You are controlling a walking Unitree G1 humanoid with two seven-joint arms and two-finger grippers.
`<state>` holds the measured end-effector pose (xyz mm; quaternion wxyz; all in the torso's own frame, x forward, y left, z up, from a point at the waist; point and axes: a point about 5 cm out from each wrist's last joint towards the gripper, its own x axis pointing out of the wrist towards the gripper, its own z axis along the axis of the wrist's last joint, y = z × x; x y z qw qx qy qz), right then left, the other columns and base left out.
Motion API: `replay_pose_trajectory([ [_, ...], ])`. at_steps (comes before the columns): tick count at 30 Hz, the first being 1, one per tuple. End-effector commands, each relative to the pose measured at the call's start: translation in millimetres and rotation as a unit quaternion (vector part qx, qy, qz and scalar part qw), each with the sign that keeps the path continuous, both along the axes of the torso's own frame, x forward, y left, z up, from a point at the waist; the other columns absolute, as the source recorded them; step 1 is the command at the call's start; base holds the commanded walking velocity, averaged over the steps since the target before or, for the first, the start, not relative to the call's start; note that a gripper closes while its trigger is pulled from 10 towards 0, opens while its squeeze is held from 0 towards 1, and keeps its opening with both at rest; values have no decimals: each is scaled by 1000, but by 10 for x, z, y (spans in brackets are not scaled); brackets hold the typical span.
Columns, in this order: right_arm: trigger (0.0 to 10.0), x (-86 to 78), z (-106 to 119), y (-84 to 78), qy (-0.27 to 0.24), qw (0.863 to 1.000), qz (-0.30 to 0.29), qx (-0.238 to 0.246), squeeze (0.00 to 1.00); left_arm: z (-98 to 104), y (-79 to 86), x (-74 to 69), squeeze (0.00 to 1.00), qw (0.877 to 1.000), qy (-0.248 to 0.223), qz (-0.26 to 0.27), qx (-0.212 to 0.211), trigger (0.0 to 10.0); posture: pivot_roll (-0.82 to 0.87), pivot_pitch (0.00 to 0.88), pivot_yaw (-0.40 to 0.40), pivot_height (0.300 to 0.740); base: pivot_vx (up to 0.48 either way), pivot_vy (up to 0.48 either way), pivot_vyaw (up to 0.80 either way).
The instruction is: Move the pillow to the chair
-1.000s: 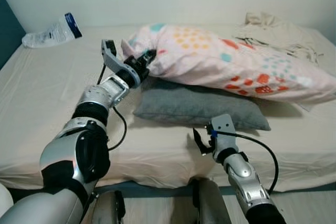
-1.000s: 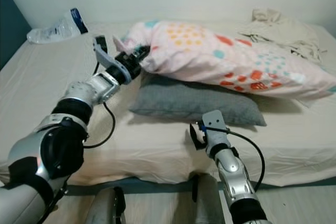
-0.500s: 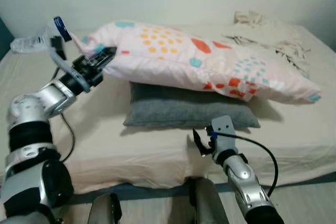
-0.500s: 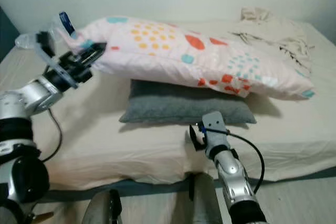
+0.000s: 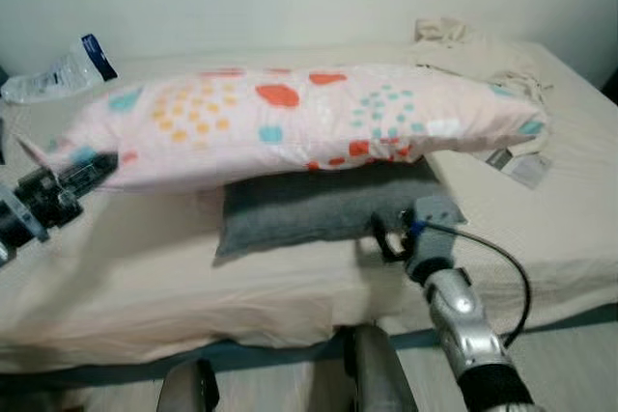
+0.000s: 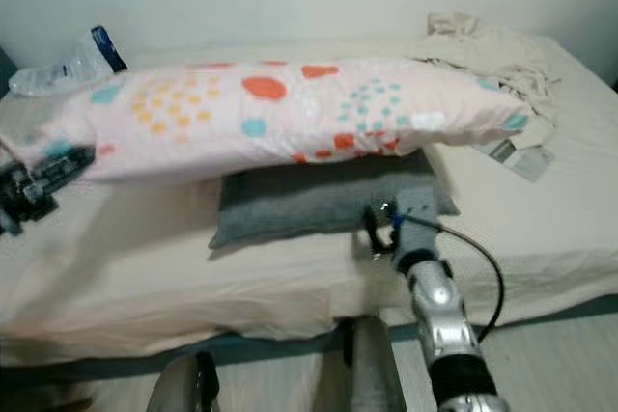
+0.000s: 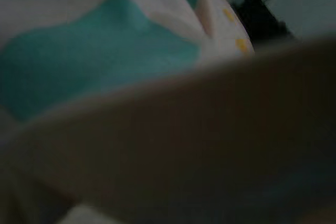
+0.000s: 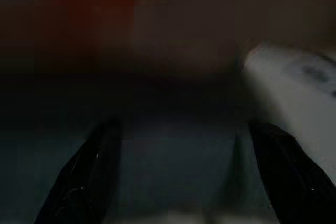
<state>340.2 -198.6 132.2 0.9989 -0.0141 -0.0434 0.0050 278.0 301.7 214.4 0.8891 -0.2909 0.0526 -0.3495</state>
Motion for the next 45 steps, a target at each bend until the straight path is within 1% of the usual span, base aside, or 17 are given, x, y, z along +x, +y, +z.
replay_pose_trajectory([
  [1,10000,31,95,-150,-11,998,-33,44,263,-103,-71,-57,0,999,11,-29,36,0,-60,185,10,581,0,0,0],
  [2,10000,89,238,-300,-29,995,-60,77,1000,-254,-140,-90,0,997,31,-49,54,0,-63,188,10,581,0,0,0],
  [3,10000,89,238,-300,-29,995,-60,77,1000,-254,-140,-90,0,997,31,-49,54,0,-63,188,10,581,0,0,0],
  [6,10000,149,452,-563,-53,987,-96,120,1000,-478,-252,-163,0,991,59,-83,82,0,-66,190,7,581,0,0,0],
  [10,10000,138,571,-671,-56,991,-98,77,1000,-571,-305,-200,0,988,71,-95,98,0,-65,192,2,581,0,0,0],
  [13,10000,88,612,-632,-44,995,-85,-16,1000,-611,-303,-197,0,987,76,-89,109,0,-73,190,-2,581,0,0,0],
  [17,10000,-106,363,-590,-11,989,-119,88,1000,-694,-312,-183,0,986,85,-76,119,0,-71,191,-6,581,0,0,0],
  [19,10000,-140,336,-642,-12,986,-132,100,1000,-702,-314,-184,0,986,85,-75,121,0,-69,191,-6,581,0,0,0],
  [22,10000,-192,422,-950,-31,972,-178,151,1000,-735,-307,-178,0,984,90,-70,135,0,-66,195,-3,581,0,0,0],
  [23,10000,-192,422,-950,-31,972,-178,151,1000,-735,-307,-178,0,984,90,-70,135,0,-66,195,-3,581,0,0,0],
  [24,10000,-138,631,-1144,-25,971,-161,176,1000,-783,-294,-166,0,982,97,-62,151,0,-70,197,-1,581,0,0,0],
  [26,10000,-101,771,-1257,-4,975,-141,174,1000,-803,-297,-162,0,981,101,-62,156,0,-74,200,-2,581,0,0,0],
  [29,10000,-155,984,-1636,2,959,-170,227,1000,-813,-330,-155,0,981,98,-69,156,0,-81,201,-7,581,0,0,0],
  [32,10000,-208,953,-1809,24,956,-179,230,1000,-820,-355,-140,0,980,95,-69,158,0,-85,205,-5,581,0,0,0],
  [37,10000,-215,756,-1833,66,960,-151,227,1000,-840,-380,-117,0,980,92,-63,162,0,-83,209,-3,581,0,0,0],
  [41,10000,-78,448,-1495,120,970,-4,212,1000,-845,-443,-68,0,981,84,-58,165,0,-68,224,0,581,0,0,0],
  [45,10000,-29,454,-1406,104,968,35,225,1000,-824,-463,-51,0,982,77,-56,161,0,-65,227,-3,581,0,0,0],
])
